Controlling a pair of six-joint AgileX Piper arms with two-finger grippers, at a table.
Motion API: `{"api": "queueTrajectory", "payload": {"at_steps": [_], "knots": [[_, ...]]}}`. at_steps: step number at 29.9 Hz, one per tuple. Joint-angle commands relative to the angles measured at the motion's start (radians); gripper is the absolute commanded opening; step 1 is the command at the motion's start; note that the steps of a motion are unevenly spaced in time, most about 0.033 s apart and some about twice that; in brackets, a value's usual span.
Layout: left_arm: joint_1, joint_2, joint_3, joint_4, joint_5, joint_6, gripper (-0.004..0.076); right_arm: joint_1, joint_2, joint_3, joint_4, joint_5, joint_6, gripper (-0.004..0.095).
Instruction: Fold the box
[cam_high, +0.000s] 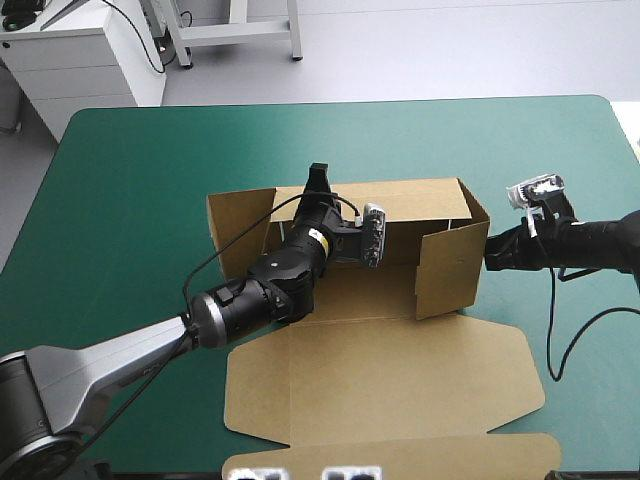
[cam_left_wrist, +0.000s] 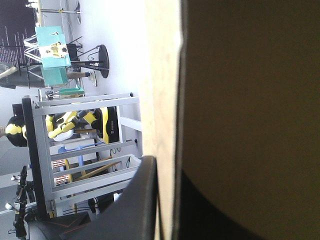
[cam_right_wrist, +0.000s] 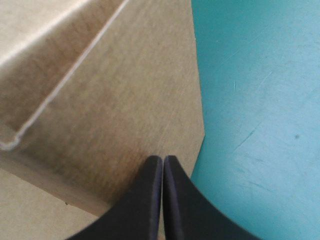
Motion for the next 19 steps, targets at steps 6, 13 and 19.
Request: {"api": "queueTrajectory", "payload": {"at_steps": [6, 13, 19], "knots": [[-0.01, -0.031, -0.019, -0.001, -0.045, -0.001, -0.0008, 0.001, -0.073, -0.02, -0.05, -0.002, 0.022, 0.0404], [-0.01, -0.031, -0.019, 0.008, -0.045, -0.056, -0.0008, 0.002, -0.094, -0.02, -0.036, 0.069, -0.041, 0.05], [-0.01, -0.031, -0.019, 0.139, -0.021, -0.206, -0.0008, 0.002, -0.105, -0.02, 0.0, 0.063, -0.061, 0.0501]]}}
